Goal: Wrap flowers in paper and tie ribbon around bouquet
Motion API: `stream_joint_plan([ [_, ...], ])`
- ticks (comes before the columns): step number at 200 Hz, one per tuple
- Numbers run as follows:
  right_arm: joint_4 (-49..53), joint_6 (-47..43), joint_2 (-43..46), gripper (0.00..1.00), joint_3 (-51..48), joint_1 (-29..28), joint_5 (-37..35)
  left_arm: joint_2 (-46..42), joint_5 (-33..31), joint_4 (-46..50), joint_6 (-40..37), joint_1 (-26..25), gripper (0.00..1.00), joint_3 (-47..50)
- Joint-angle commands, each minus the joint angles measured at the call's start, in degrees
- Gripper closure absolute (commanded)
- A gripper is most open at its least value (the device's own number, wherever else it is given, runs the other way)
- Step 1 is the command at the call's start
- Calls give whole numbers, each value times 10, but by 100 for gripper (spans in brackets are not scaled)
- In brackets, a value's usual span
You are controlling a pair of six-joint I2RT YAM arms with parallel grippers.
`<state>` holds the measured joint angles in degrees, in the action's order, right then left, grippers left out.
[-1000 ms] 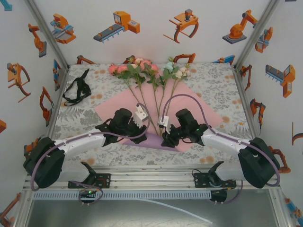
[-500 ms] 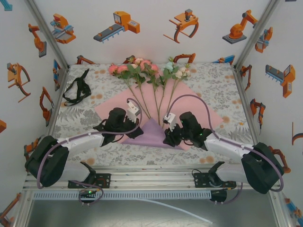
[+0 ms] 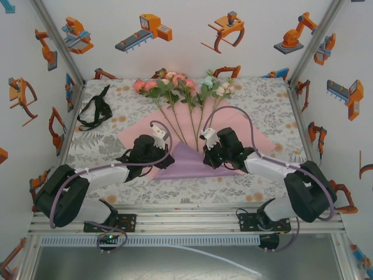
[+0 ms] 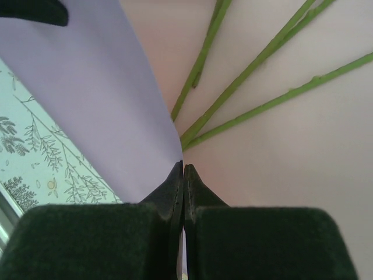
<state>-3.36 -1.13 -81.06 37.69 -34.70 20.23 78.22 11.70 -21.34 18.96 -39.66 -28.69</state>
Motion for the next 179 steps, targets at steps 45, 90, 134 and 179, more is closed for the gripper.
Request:
stream_joint_plan([
  [45,61,46,20,93,10,10,-7,-100,-69,104,-6,1,39,-19],
  [90,74,123,58,90,-38,10,-28,-149,-25,185,-28,-6,36,-42],
  [134,133,190,43,90,-39,10,-77,-116,-25,202,-25,-52,43,-72],
  [179,110,205,11,89,-24,10,-95,-81,-61,184,-13,-69,50,-73],
])
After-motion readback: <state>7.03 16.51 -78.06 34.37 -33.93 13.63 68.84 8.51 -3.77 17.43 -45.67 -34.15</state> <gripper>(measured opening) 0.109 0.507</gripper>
